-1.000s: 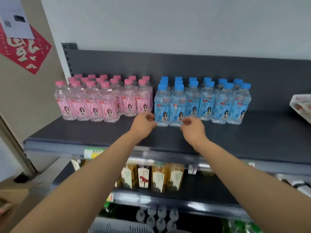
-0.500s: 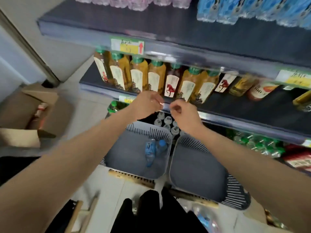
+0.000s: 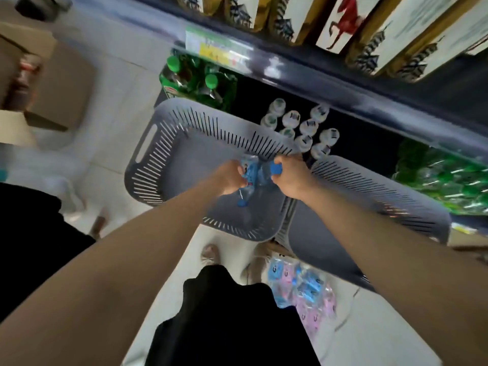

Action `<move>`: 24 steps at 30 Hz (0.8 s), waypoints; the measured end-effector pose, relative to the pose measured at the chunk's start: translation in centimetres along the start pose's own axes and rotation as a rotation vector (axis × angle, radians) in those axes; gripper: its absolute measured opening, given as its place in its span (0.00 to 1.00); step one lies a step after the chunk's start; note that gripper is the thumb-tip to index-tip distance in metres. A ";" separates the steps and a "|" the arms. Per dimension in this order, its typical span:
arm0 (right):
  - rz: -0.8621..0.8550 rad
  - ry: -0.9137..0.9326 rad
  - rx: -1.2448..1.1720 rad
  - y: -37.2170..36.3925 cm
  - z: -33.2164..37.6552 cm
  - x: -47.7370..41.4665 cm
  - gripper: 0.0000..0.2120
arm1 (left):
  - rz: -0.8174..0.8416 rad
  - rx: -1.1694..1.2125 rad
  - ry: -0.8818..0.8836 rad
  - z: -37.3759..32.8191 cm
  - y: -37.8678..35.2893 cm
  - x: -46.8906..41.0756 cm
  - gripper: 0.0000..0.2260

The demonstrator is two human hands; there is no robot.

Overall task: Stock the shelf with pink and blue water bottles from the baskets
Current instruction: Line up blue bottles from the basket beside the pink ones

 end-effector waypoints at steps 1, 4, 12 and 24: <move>-0.007 -0.005 0.001 -0.6 -0.1 -0.7 0.23 | 0.005 0.003 0.018 0.9 -1.1 -0.7 0.14; -0.014 0.004 0.027 -2.0 0.0 -2.8 0.27 | 0.016 -0.024 0.076 3.3 -3.7 -2.6 0.16; -0.086 -0.038 0.095 -4.7 0.2 -7.3 0.17 | 0.045 0.002 0.228 9.2 -8.1 -5.9 0.21; -0.146 -0.085 0.031 -4.7 -0.5 -8.4 0.16 | -0.069 0.025 0.348 11.4 -7.2 -5.9 0.24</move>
Point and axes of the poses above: each hand's wrist, its own x-axis away from the middle knuckle, its own y-axis out of the back of the hand, z = x × y, the point moved 10 cm from there along -x, towards the middle knuckle, and after that the axes turned 15 degrees about -y, right-handed, at the moved point
